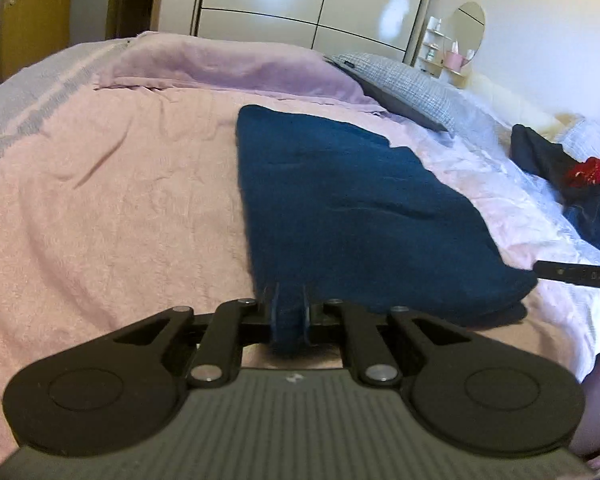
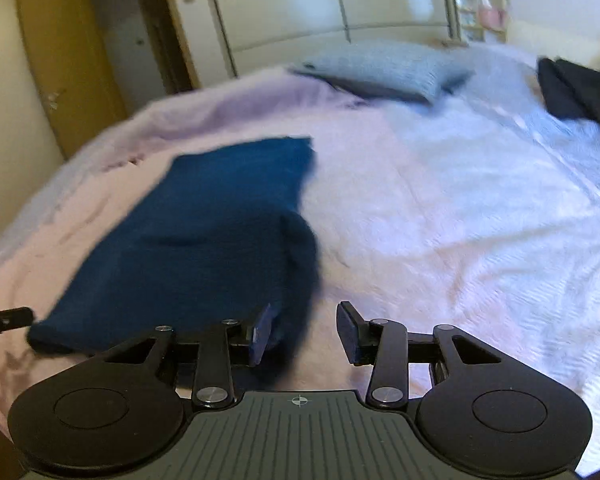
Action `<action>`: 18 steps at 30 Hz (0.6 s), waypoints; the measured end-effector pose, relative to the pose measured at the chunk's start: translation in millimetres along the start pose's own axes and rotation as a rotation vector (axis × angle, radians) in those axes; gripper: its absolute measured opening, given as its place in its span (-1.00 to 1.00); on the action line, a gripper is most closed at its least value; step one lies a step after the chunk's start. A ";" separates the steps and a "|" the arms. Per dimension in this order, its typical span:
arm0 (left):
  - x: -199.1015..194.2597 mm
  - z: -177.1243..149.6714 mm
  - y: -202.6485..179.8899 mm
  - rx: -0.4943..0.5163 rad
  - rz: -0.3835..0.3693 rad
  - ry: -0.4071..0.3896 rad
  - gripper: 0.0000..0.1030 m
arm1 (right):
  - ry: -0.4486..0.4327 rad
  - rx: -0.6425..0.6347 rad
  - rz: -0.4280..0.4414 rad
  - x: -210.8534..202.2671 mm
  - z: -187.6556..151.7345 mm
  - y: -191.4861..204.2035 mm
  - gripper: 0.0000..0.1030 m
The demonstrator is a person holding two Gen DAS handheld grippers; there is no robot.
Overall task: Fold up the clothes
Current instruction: 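Fold the held sweater edge over the body with both grippers, then open both grippers and lift them off the folded sweater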
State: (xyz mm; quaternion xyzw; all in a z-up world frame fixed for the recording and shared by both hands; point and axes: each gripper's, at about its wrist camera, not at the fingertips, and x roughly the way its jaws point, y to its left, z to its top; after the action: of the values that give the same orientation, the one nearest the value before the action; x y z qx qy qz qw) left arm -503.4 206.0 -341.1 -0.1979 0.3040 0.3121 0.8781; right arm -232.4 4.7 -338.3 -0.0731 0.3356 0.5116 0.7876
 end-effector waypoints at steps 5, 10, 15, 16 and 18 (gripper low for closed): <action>-5.5 -3.9 -27.1 0.008 0.101 0.048 -0.82 | 0.118 0.058 -0.070 24.7 -21.8 13.3 -0.19; -32.4 -1.0 -41.3 -0.035 0.104 0.090 -0.66 | 0.161 0.095 -0.112 -13.0 -26.0 21.0 -0.19; -57.1 -8.0 -59.0 -0.006 0.144 0.088 -0.52 | 0.118 0.119 -0.075 -53.3 -27.0 29.6 -0.19; -63.9 -9.9 -61.9 -0.002 0.141 0.081 -0.46 | 0.120 0.118 -0.072 -57.0 -27.4 32.3 -0.19; -76.1 -13.0 -65.7 0.005 0.134 0.067 -0.43 | 0.124 0.118 -0.067 -64.4 -29.0 37.5 -0.19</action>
State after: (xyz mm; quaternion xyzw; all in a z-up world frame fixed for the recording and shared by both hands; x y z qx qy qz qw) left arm -512.0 118.7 -290.3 -0.1853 0.3467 0.3628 0.8449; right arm -293.8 -39.9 -313.0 -0.0695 0.4107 0.4589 0.7848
